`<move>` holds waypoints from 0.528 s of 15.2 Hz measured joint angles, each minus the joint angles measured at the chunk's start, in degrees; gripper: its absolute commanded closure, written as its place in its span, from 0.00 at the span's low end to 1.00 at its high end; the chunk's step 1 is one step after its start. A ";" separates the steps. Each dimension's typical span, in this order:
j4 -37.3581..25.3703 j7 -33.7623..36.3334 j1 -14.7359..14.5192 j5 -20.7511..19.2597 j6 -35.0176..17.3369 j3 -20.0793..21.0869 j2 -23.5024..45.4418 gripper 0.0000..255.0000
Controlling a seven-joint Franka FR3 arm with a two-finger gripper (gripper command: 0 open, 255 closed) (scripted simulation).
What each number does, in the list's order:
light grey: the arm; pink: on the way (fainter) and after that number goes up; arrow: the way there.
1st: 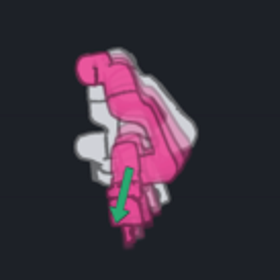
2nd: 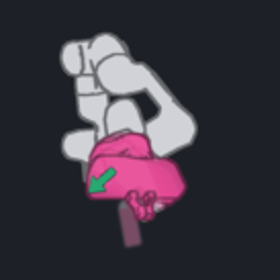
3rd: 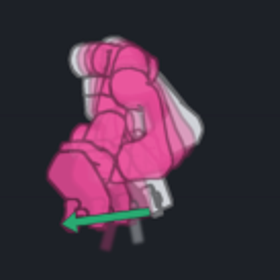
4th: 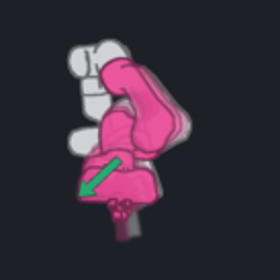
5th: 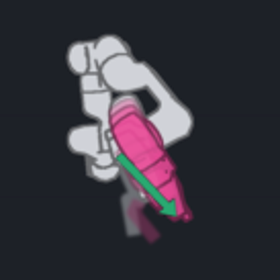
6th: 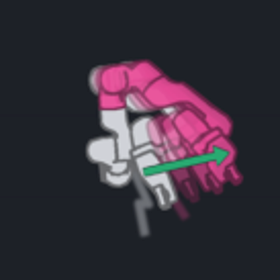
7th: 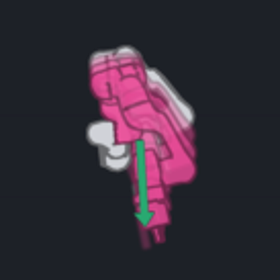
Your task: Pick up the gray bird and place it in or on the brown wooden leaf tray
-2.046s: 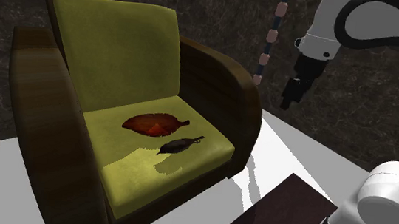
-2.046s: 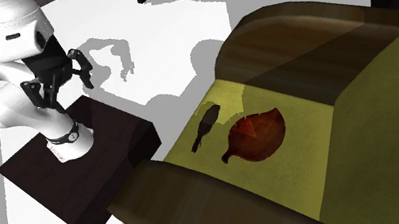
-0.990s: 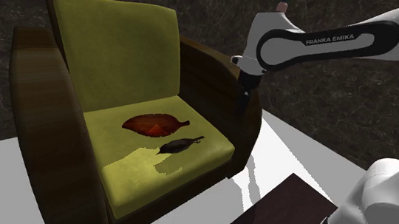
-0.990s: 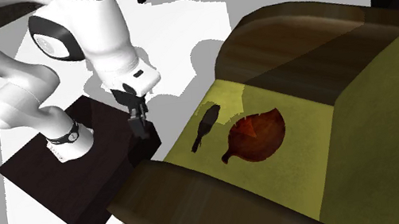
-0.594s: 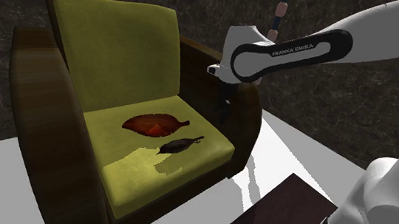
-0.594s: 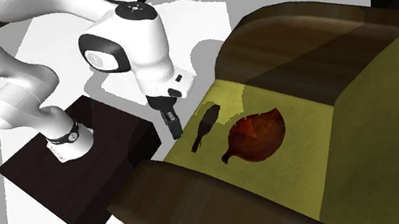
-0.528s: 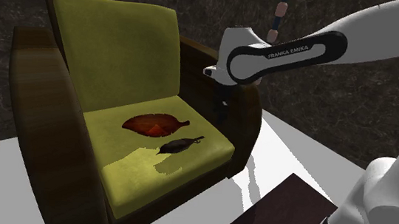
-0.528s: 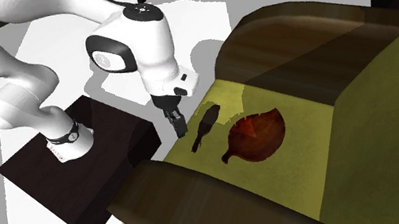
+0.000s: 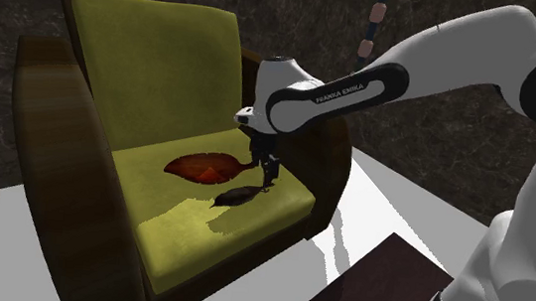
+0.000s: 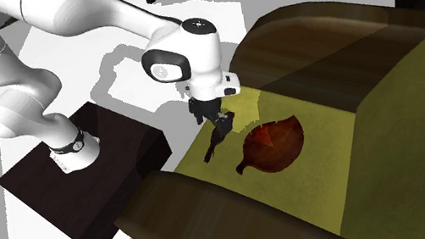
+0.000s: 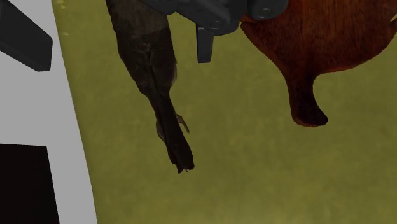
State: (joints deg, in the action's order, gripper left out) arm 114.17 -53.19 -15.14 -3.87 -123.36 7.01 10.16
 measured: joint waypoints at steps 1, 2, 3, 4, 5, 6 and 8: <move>-1.46 -1.30 -0.48 -0.40 -0.29 0.53 1.85 0.00; -2.53 -2.88 -0.79 -0.80 -0.75 0.95 3.50 0.00; -3.04 -3.75 -1.00 -1.04 -1.18 1.22 4.53 0.00; -2.95 -4.02 -1.19 -1.18 -1.59 1.42 4.91 0.00; -2.91 -4.19 -1.27 -1.32 -2.14 1.47 5.44 0.00; -2.66 -4.24 -1.31 -1.42 -2.72 1.48 5.78 0.00; -2.17 -4.28 -1.30 -1.62 -3.94 1.42 6.52 0.00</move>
State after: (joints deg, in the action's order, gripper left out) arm 112.00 -57.46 -16.44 -5.49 -127.30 8.42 16.68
